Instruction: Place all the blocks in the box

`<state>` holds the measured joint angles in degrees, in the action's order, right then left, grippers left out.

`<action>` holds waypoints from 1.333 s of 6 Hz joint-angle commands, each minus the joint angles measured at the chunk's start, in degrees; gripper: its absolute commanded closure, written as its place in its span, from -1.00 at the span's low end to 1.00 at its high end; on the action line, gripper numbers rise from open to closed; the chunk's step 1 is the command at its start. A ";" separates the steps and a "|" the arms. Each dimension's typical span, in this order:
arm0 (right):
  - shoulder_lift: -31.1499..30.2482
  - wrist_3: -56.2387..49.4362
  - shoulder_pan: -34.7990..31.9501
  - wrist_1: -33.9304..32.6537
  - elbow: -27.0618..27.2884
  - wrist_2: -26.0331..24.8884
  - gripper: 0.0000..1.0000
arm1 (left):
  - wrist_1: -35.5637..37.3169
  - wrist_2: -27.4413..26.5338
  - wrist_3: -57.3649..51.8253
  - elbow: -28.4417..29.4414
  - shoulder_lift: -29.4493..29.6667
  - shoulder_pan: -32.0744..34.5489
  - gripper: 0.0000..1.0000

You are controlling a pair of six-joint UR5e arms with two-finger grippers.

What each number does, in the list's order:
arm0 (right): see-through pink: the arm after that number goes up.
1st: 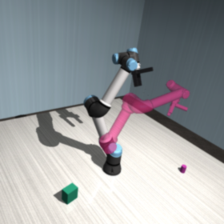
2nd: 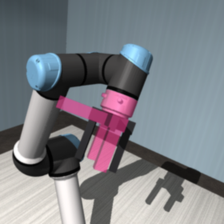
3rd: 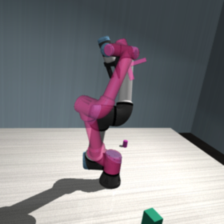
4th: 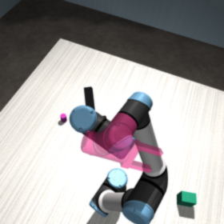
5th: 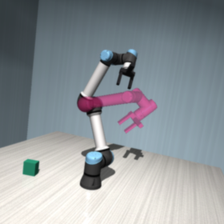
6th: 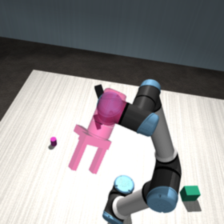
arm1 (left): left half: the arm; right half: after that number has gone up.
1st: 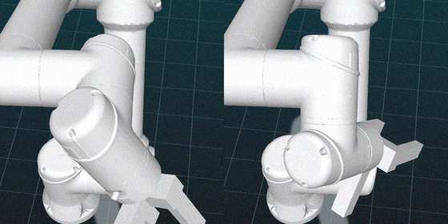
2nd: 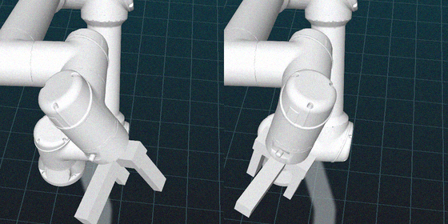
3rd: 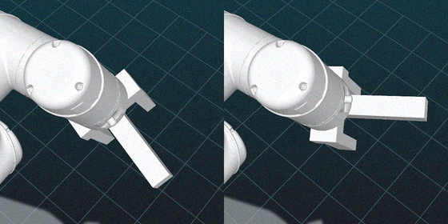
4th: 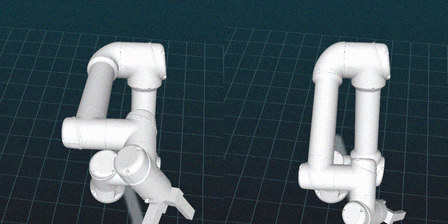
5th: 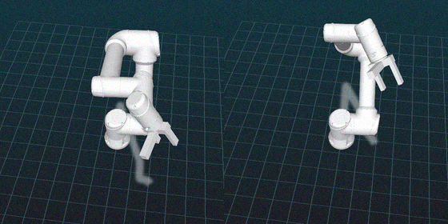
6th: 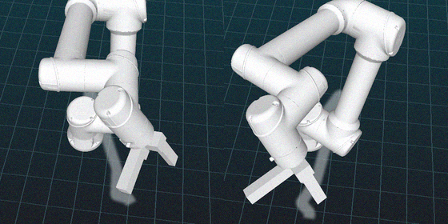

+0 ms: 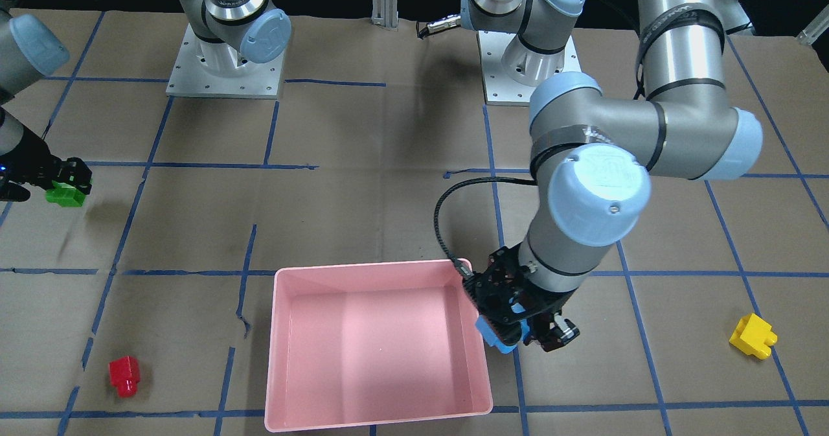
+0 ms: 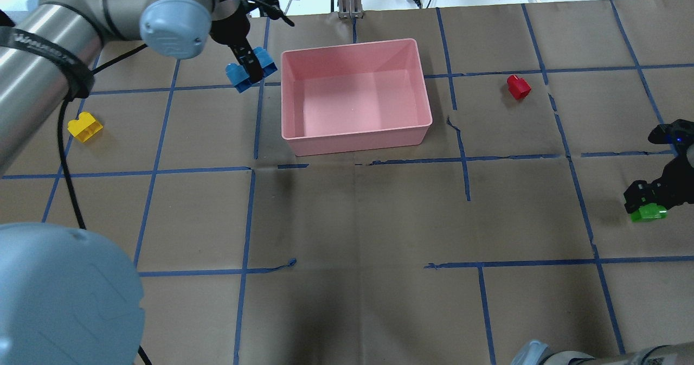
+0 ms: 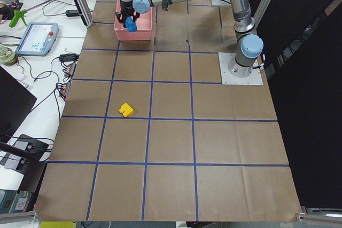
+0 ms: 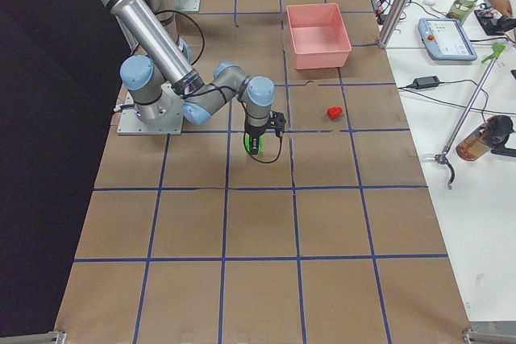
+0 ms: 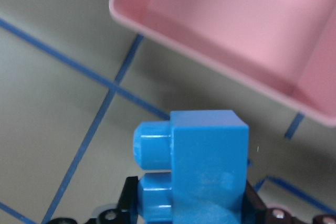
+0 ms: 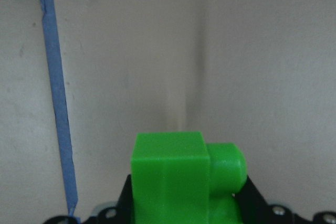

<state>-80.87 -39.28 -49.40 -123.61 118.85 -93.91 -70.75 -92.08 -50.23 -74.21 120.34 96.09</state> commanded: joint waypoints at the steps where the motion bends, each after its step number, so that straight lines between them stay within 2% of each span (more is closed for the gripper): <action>1: -1.04 5.67 -4.09 20.57 -14.78 0.04 0.13 | 0.09 -0.82 7.33 3.02 4.46 4.01 1.00; 2: -0.96 10.49 -7.77 30.69 -24.18 0.04 0.13 | 0.00 -0.65 7.60 3.02 4.55 4.02 1.00; 3: -0.78 14.89 -11.64 38.10 -31.50 0.30 0.13 | -0.26 -0.73 7.61 2.93 4.73 4.19 1.00; 4: -0.35 18.50 -14.72 41.48 -35.22 0.56 0.13 | -0.61 -0.74 7.61 2.49 5.43 4.72 0.82; 5: -0.17 22.28 -16.67 41.60 -35.35 0.83 0.13 | -0.44 -0.74 7.78 2.58 5.43 5.24 -0.97; 7: 1.76 23.45 -18.44 40.99 -35.70 0.83 0.13 | -0.70 -1.09 7.78 2.49 3.34 4.99 -0.99; 8: 3.07 26.15 -20.71 38.99 -35.79 0.92 0.13 | -1.48 -1.17 7.43 1.97 1.06 2.81 -0.99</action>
<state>-78.98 -15.26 -68.25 -83.14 83.18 -93.06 -71.64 -93.14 -42.55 -71.83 123.37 100.46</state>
